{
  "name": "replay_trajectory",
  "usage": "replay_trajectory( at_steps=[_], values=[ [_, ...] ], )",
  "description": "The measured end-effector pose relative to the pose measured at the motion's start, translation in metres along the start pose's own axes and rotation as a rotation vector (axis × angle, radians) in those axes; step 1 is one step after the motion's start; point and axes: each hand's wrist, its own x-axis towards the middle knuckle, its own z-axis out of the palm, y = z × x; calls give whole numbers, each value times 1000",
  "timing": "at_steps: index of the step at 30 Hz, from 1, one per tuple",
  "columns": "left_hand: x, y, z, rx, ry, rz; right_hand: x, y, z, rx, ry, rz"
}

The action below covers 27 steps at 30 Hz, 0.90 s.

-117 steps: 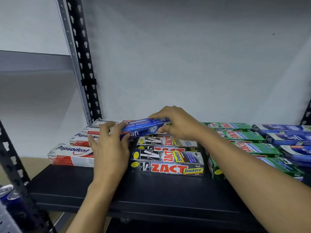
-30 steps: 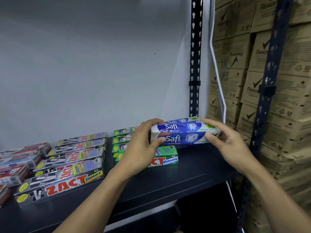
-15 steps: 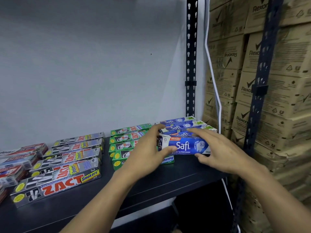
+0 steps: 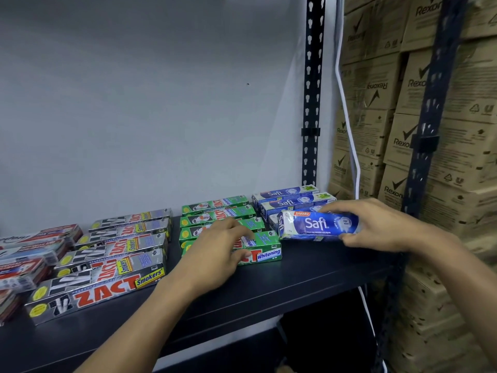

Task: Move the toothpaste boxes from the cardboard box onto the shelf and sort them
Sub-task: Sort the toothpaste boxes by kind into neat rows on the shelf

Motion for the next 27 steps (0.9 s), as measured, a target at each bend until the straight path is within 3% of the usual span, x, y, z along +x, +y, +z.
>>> replay_trajectory(
  at_steps=[6,12,19,27],
  values=[
    [6,9,-9,55,-80,-71,6,3,-11,-41,-152,33],
    [37,41,-3,-90,-55,-34,17,7,-4,-50,-186,23],
    [60,56,15,-62,-137,-39,8,21,5,-52,-67,15],
    [62,61,30,-125,-67,-41,5,29,16,-25,95,111]
  ],
)
